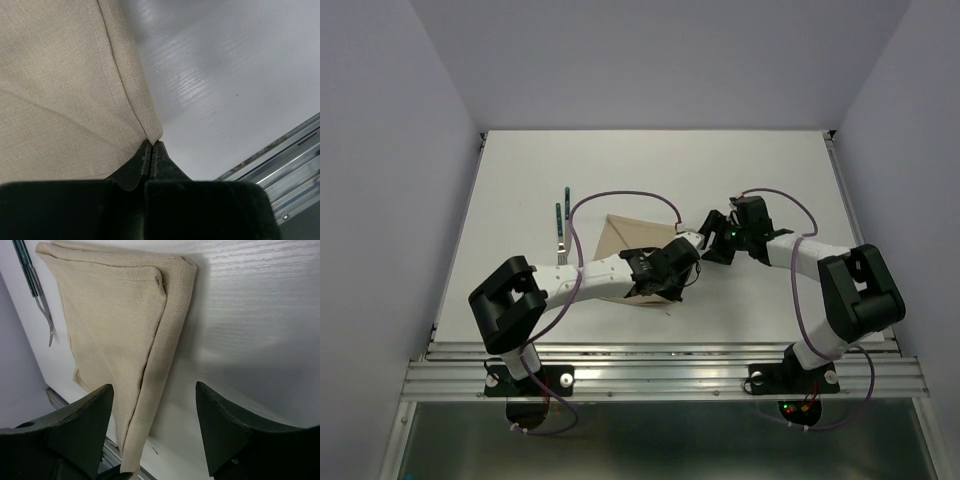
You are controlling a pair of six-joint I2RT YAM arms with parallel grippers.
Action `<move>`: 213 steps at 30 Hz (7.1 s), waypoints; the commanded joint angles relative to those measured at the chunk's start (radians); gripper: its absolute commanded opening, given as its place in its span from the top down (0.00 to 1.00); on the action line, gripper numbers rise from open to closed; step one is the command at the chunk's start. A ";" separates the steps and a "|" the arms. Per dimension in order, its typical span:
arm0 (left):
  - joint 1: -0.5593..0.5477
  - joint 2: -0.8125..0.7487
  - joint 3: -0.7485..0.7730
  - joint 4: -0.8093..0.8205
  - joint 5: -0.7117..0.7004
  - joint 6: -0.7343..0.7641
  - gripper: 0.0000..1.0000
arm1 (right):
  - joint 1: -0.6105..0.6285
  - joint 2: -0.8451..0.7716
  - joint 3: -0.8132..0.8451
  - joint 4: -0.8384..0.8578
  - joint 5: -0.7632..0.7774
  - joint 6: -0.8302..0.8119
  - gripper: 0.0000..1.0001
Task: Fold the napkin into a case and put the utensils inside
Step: Pick up the upper triangle-folded napkin from the center of the board, then turn over the upper triangle folded napkin at the center of the board.
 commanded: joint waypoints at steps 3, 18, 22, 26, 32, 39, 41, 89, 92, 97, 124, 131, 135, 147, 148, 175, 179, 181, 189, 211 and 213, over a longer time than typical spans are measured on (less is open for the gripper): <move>0.001 -0.041 -0.013 0.021 0.015 0.020 1.00 | 0.004 0.077 0.032 0.160 -0.085 0.070 0.29; 0.004 -0.073 -0.042 0.022 0.018 0.044 1.00 | 0.005 0.229 0.106 0.202 -0.042 0.096 0.67; 0.004 -0.078 -0.054 0.027 0.020 0.049 1.00 | 0.005 0.235 0.107 0.203 -0.033 0.098 0.78; 0.004 -0.085 -0.063 0.036 0.027 0.052 1.00 | 0.005 0.236 0.106 0.203 -0.028 0.098 0.96; 0.002 -0.082 -0.073 0.034 0.000 0.045 0.85 | 0.005 0.227 0.086 0.202 -0.014 0.101 0.99; 0.001 -0.093 -0.056 0.039 -0.011 0.041 0.48 | 0.005 0.218 0.064 0.219 -0.011 0.118 0.99; -0.001 -0.088 -0.048 0.030 -0.019 0.032 0.43 | 0.005 0.218 0.060 0.222 -0.011 0.121 0.99; -0.182 0.212 0.245 -0.249 -0.355 -0.029 0.41 | 0.005 0.193 0.063 0.183 0.007 0.104 0.99; -0.184 0.226 0.233 -0.217 -0.346 -0.015 0.42 | 0.005 0.199 0.063 0.183 0.007 0.102 0.99; -0.182 0.258 0.228 -0.208 -0.353 -0.011 0.44 | 0.005 0.198 0.063 0.183 0.009 0.104 0.99; -0.105 0.169 0.075 -0.053 -0.221 0.087 1.00 | 0.005 0.103 0.064 0.099 0.075 0.067 0.99; -0.058 -0.036 0.087 -0.052 -0.188 0.104 1.00 | 0.005 -0.001 0.169 0.013 0.159 0.032 0.99; -0.013 -0.120 0.145 -0.082 -0.177 0.121 1.00 | 0.005 -0.064 0.251 -0.073 0.179 0.006 0.99; 0.017 -0.262 0.341 -0.127 -0.076 0.179 1.00 | 0.005 -0.258 0.442 -0.228 0.335 -0.051 0.99; 0.017 -0.263 0.351 -0.124 -0.065 0.176 1.00 | 0.005 -0.273 0.448 -0.240 0.352 -0.057 0.99; -0.207 0.063 0.598 0.215 0.320 -0.018 1.00 | 0.005 -0.583 0.624 -0.775 0.860 -0.361 0.99; -0.150 0.016 0.437 0.384 0.394 -0.101 1.00 | 0.005 -0.408 0.681 -0.762 0.754 -0.422 0.99; -0.106 -0.015 0.295 0.506 0.441 -0.141 1.00 | 0.005 -0.277 0.699 -0.739 0.673 -0.436 0.99; 0.109 -0.159 -0.150 0.720 0.457 -0.221 1.00 | 0.095 0.145 0.768 -0.525 0.483 -0.418 0.99; 0.172 -0.257 -0.479 0.757 0.328 -0.248 1.00 | 0.178 0.439 0.879 -0.393 0.317 -0.346 0.99; 0.172 -0.278 -0.505 0.769 0.319 -0.247 1.00 | 0.187 0.443 0.881 -0.393 0.319 -0.347 0.99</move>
